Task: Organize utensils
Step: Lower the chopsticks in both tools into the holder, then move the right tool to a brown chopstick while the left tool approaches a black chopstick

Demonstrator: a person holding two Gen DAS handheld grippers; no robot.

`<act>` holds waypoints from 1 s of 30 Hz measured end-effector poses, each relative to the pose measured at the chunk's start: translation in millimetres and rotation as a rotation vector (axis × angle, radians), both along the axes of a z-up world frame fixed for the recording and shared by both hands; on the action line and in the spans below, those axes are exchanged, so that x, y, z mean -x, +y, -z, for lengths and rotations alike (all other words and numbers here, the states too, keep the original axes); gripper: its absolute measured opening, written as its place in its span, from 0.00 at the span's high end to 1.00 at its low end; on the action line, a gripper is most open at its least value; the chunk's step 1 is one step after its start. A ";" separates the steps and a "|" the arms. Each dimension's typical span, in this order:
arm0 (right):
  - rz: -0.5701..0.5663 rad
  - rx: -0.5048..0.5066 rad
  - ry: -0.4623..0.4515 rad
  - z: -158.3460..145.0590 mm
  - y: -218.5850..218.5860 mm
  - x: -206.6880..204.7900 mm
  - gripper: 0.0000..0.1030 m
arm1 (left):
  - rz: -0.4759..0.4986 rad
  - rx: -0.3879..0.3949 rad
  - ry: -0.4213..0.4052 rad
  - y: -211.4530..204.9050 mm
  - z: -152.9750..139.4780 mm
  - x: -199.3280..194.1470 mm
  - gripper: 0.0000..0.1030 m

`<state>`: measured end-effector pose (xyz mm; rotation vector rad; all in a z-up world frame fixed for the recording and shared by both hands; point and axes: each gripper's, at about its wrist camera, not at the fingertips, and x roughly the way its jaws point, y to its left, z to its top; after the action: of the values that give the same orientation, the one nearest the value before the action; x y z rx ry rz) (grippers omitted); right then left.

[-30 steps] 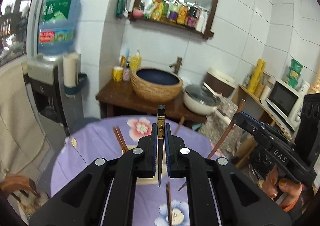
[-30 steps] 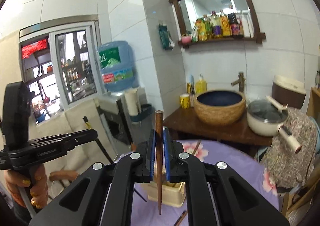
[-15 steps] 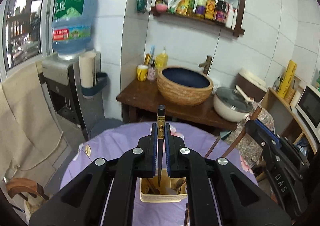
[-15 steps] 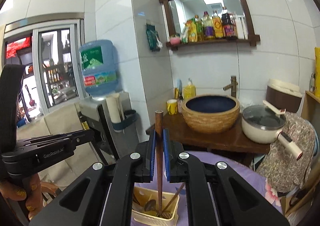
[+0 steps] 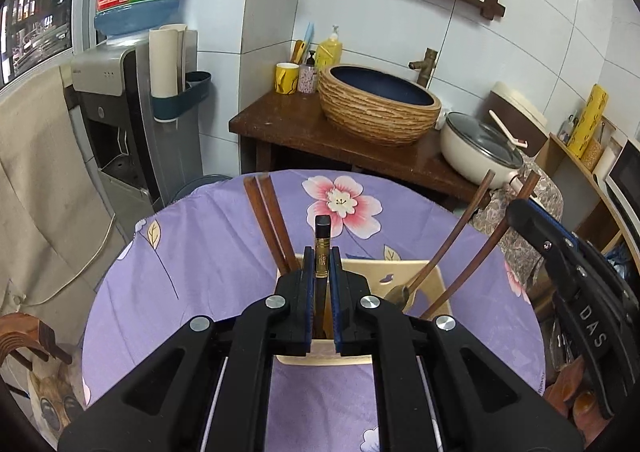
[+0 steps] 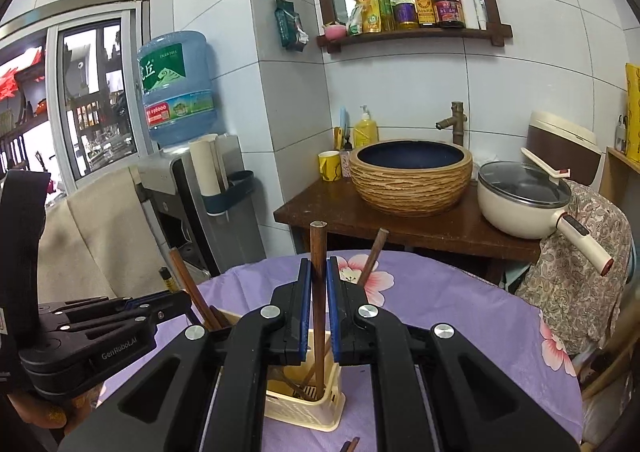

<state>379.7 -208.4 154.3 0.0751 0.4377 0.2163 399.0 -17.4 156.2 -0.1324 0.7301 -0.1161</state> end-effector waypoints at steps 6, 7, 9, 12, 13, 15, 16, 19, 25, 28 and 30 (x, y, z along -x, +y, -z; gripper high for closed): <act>-0.004 0.005 0.012 11.9 -2.3 6.1 0.88 | 0.010 0.008 -0.009 2.6 6.8 9.1 0.92; -0.001 0.000 0.001 12.4 -4.0 11.1 0.82 | 0.011 0.007 -0.016 4.1 6.0 12.9 0.91; 0.005 -0.014 -0.031 10.5 -7.4 23.9 0.66 | 0.017 0.009 -0.040 6.6 3.9 25.4 0.79; 0.022 -0.016 -0.083 11.5 -12.3 50.4 0.50 | 0.024 0.026 -0.115 14.0 1.6 60.3 0.31; 0.023 -0.008 -0.085 15.1 -13.1 59.3 0.47 | 0.024 0.030 -0.137 15.7 1.9 70.5 0.26; 0.030 0.006 -0.060 29.0 -14.4 72.4 0.38 | 0.029 0.018 -0.148 19.1 12.3 92.6 0.26; 0.032 0.014 -0.036 36.4 -13.7 75.2 0.37 | 0.028 0.014 -0.143 19.5 18.5 100.4 0.24; 0.040 0.049 0.100 78.0 -13.0 80.4 0.37 | 0.031 -0.005 -0.101 18.6 46.5 118.7 0.22; 0.113 0.018 0.304 144.1 -19.7 83.9 0.37 | 0.008 -0.009 0.034 13.3 114.5 138.4 0.22; 0.122 0.042 0.352 160.3 -12.2 86.1 0.37 | -0.022 -0.042 0.060 10.4 137.6 143.6 0.22; 0.127 0.095 0.360 168.2 -3.2 89.0 0.37 | -0.028 -0.033 0.079 11.7 148.4 145.4 0.22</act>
<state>290.8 -211.5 -13.9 0.0486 0.7984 0.0558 253.6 -5.6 7.7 -0.1162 0.8087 -0.0722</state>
